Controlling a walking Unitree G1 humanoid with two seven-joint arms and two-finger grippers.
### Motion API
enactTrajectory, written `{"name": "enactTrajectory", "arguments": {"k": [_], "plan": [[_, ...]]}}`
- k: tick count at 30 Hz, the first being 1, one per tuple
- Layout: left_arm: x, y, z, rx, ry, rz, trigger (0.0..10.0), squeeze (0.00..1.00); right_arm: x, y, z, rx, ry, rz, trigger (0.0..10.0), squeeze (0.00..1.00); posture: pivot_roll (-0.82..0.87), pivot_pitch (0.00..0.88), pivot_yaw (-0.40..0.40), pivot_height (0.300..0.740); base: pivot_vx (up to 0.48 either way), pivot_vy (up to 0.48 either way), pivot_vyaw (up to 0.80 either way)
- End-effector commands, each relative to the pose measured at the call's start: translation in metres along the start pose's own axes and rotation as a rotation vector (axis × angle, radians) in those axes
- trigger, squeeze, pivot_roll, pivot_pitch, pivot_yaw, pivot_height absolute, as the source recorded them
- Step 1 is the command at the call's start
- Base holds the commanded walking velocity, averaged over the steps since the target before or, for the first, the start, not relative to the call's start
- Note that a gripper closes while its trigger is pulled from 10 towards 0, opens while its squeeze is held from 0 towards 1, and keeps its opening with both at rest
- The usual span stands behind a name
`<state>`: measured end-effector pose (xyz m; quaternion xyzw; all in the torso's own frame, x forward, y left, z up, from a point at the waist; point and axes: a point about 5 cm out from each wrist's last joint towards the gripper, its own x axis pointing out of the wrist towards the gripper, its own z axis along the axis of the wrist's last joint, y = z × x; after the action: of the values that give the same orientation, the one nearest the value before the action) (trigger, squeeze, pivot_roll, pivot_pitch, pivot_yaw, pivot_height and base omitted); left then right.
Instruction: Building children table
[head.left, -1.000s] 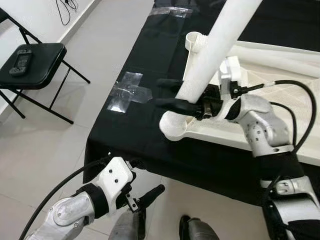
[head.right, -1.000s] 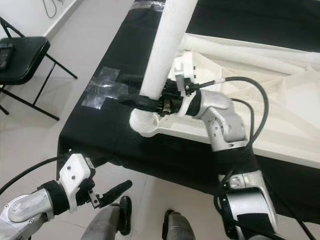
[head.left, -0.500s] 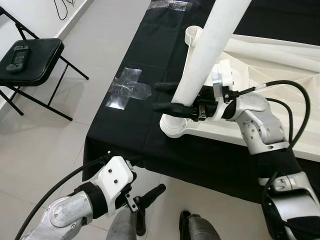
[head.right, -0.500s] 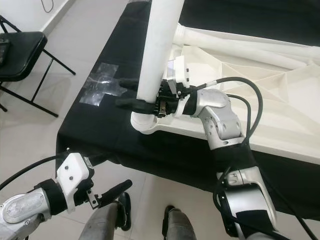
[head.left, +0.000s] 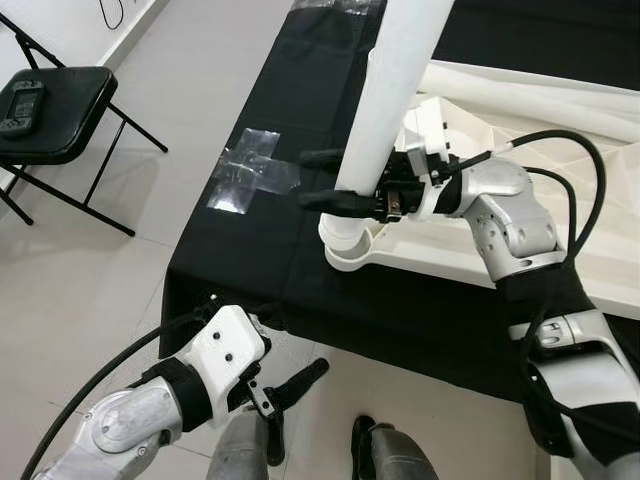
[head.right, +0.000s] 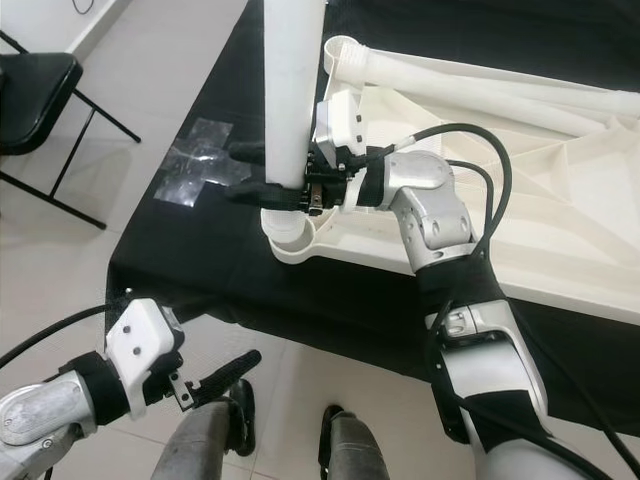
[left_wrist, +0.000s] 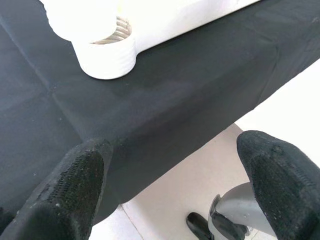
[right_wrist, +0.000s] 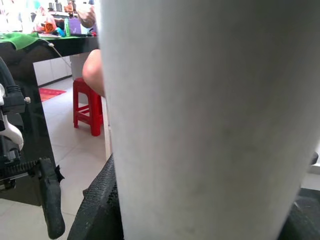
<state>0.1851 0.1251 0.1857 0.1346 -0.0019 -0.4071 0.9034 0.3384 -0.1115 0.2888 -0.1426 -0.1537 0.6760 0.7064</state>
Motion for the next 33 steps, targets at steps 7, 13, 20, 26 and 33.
{"name": "enactTrajectory", "arguments": {"k": [7, 13, 20, 26, 33], "plan": [[-0.002, -0.005, 0.0, 0.0, 0.022, 0.002, 10.0, 0.0, 0.003, 0.013, -0.021, 0.122, 0.042, 0.114, 10.0, 0.0, 0.12, 0.436, -0.051, 0.74, 0.0, 0.0, 0.0], [0.005, -0.009, 0.001, -0.013, 0.007, 0.007, 10.0, 0.0, 0.002, 0.007, -0.022, 0.155, 0.016, 0.113, 10.0, 0.0, 0.12, 0.436, -0.055, 0.74, 0.0, 0.0, 0.0], [0.008, -0.013, 0.001, -0.022, 0.002, -0.005, 10.0, 0.0, -0.005, 0.005, -0.018, 0.235, -0.042, 0.15, 10.0, 0.0, 0.12, 0.427, -0.06, 0.74, 0.0, 0.0, 0.0], [0.01, -0.014, 0.001, -0.018, 0.001, -0.009, 10.0, 0.0, -0.008, 0.001, -0.017, 0.256, -0.065, 0.152, 10.0, 0.0, 0.12, 0.417, -0.061, 0.74, 0.0, 0.0, 0.0], [0.011, -0.014, 0.003, -0.011, 0.0, -0.011, 10.0, 0.0, -0.003, 0.005, -0.024, 0.244, -0.013, 0.181, 10.0, 0.0, 0.12, 0.419, -0.056, 0.74, 0.0, 0.0, 0.0]]}}
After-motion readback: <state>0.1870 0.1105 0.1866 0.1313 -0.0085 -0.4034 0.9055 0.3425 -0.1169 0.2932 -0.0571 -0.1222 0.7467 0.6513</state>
